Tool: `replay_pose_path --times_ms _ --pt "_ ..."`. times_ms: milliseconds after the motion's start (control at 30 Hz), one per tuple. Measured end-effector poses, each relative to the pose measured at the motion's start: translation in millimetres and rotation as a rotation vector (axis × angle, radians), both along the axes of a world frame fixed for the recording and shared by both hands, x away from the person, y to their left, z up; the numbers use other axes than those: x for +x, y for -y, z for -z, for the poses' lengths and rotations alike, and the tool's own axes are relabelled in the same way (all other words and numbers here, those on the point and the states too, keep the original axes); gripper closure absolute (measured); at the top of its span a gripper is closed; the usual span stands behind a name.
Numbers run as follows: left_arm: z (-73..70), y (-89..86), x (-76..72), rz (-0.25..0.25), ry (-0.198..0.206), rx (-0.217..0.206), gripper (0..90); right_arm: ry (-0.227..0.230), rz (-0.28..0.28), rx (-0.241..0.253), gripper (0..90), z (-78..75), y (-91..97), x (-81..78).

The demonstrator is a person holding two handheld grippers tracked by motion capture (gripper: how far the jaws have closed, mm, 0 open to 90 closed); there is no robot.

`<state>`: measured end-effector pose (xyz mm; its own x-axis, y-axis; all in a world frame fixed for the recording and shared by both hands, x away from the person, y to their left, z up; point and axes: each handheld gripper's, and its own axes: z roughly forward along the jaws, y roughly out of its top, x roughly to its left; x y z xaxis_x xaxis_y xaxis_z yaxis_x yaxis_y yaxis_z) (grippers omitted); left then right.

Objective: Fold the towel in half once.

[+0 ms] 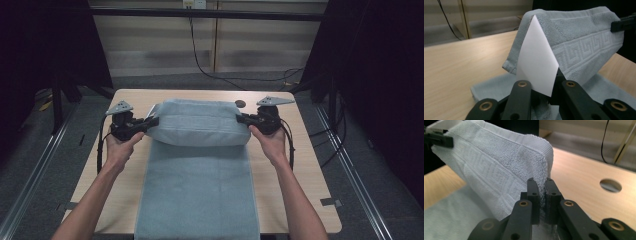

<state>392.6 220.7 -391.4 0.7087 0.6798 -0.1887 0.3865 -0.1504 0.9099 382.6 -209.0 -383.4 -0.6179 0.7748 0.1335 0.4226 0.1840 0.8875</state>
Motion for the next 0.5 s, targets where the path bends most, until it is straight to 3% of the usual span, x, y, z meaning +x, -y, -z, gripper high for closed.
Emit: replay_pose_path --times_ms 167,267,367,500 --pt "-23.4 -3.7 -25.2 0.035 0.062 -0.03 83.1 0.051 -0.025 0.018 85.2 -23.1 2.6 -20.3" --pt "-31.8 -9.8 -36.9 0.062 0.058 -0.081 83.1 0.081 -0.034 0.02 85.2 -34.8 5.0 -34.0" --pt "-36.8 -11.3 -51.2 0.08 0.069 -0.076 83.1 0.11 -0.055 0.046 85.2 -44.9 7.8 -46.8" --pt "-31.7 -10.7 -65.3 0.094 0.07 -0.049 83.1 0.126 -0.071 0.018 85.2 -47.4 7.1 -61.5"
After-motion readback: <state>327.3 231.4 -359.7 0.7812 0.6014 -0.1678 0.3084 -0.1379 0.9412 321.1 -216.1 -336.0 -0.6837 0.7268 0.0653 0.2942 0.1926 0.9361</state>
